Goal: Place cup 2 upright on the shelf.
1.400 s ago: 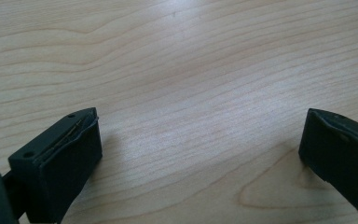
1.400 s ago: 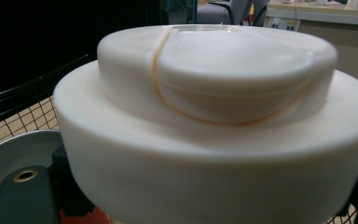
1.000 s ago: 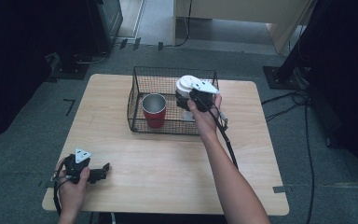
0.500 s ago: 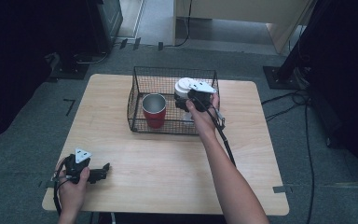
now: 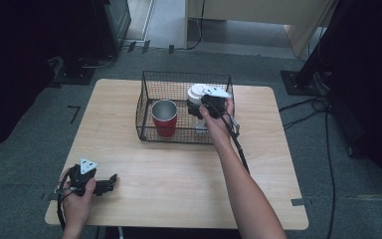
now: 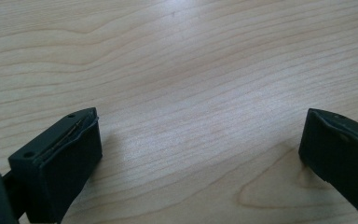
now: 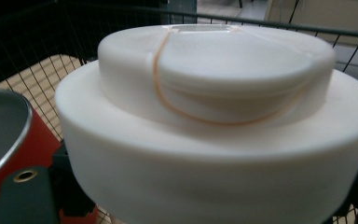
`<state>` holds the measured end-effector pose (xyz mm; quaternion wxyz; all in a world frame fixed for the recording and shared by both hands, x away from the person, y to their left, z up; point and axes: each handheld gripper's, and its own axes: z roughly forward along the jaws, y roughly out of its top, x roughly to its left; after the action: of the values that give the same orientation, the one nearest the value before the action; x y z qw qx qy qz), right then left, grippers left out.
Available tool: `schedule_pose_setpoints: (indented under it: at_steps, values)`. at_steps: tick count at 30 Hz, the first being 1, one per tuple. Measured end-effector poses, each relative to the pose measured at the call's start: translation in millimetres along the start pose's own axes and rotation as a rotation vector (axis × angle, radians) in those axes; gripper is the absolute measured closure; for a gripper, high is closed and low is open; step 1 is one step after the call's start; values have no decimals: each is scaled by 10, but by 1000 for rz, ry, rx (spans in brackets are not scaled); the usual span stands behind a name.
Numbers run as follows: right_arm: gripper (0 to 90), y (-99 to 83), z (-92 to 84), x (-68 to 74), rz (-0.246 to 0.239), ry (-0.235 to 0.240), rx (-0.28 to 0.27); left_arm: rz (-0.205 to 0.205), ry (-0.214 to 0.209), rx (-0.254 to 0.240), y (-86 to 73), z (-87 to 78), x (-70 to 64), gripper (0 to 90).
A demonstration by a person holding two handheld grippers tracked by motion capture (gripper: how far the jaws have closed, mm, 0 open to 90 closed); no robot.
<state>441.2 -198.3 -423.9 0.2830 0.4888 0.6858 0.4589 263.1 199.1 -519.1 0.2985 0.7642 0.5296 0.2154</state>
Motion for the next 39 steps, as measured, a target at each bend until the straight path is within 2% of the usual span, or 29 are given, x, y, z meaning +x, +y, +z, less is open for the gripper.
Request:
schedule_pose_setpoints:
  at_steps: [2,14,27,33,36,39]
  values:
    - [153,-1,-1,6,-17,2,8,-2,0,-2,0,1,-2,0]
    - [152,-1,-93,-8,-15,5,65,-2,0,-2,0,1,-2,0]
    - [152,-75,-208,48,-41,-12,81,-1,0,-2,0,1,-1,0]
    - [152,-113,-255,138,-69,-44,84,-1,0,-2,0,1,-1,0]
    - [151,-131,-279,155,-63,-54,87,-1,0,-2,0,1,-1,0]
    - [150,-157,-303,144,-35,-58,95,-1,1,-2,0,1,-1,0]
